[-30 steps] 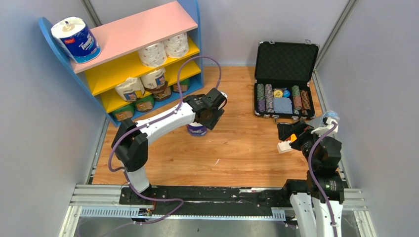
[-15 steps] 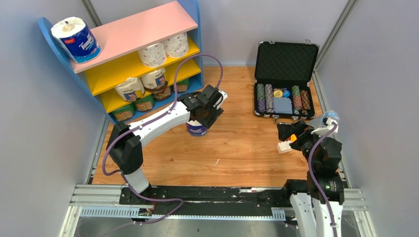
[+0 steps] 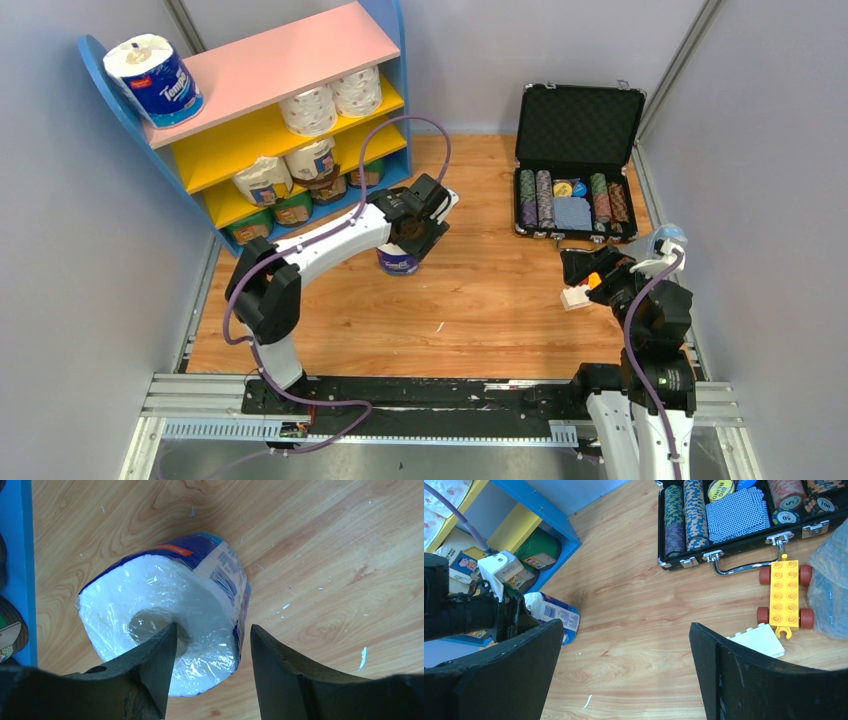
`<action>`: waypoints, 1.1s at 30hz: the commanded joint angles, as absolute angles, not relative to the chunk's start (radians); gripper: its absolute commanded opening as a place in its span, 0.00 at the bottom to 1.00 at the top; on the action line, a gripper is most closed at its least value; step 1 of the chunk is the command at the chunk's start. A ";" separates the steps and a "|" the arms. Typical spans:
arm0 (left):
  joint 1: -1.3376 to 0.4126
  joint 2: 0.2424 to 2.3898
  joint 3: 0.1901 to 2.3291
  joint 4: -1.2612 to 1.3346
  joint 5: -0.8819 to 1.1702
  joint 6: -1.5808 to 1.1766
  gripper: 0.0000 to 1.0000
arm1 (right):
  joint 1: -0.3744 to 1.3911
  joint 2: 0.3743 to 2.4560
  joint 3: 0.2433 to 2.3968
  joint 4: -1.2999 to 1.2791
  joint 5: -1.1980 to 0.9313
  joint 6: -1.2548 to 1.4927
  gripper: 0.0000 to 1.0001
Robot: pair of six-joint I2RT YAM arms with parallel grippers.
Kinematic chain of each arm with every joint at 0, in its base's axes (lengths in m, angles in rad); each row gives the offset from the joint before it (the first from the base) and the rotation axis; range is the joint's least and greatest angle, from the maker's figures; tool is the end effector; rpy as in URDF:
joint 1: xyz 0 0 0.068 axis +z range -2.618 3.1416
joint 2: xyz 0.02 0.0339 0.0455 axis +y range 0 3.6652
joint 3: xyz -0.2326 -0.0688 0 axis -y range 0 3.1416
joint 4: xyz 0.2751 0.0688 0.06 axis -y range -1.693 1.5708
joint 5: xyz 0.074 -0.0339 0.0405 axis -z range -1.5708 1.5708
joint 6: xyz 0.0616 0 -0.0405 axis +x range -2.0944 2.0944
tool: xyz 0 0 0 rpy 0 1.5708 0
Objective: Place and organize the paper towels onto the shelf
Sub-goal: Pick up the paper towel from the center of the board.
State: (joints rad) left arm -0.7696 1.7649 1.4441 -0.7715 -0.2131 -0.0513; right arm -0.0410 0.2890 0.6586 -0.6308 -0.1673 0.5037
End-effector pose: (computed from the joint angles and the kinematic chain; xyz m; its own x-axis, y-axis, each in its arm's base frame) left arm 0.3011 -0.2736 0.1928 -0.6680 0.5774 -0.4695 0.5767 0.8004 0.1639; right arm 0.1623 0.0036 0.3003 -0.2841 0.4880 -0.8253 0.0192 0.8635 0.5040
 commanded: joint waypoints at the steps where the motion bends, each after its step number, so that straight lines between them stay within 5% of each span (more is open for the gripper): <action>1: -0.759 1.787 1.449 -0.751 -0.198 -0.061 0.61 | -0.044 0.271 0.654 -0.580 -0.180 0.498 1.00; 6: -0.759 1.743 1.457 -0.756 -0.190 -0.064 0.42 | -0.044 0.268 0.653 -0.579 -0.181 0.498 1.00; 12: -0.760 1.622 1.533 -0.812 -0.221 -0.044 0.34 | -0.044 0.270 0.653 -0.577 -0.182 0.498 1.00; 33: -0.694 1.573 2.313 -0.988 -0.763 0.255 0.34 | -0.044 0.304 0.647 -0.579 -0.184 0.501 1.00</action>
State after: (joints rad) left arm -0.7345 1.5669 2.1956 -1.0328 -0.6136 0.1184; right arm -0.0410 0.2867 0.6533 -0.6300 -0.1757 0.5037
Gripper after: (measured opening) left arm 0.410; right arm 0.998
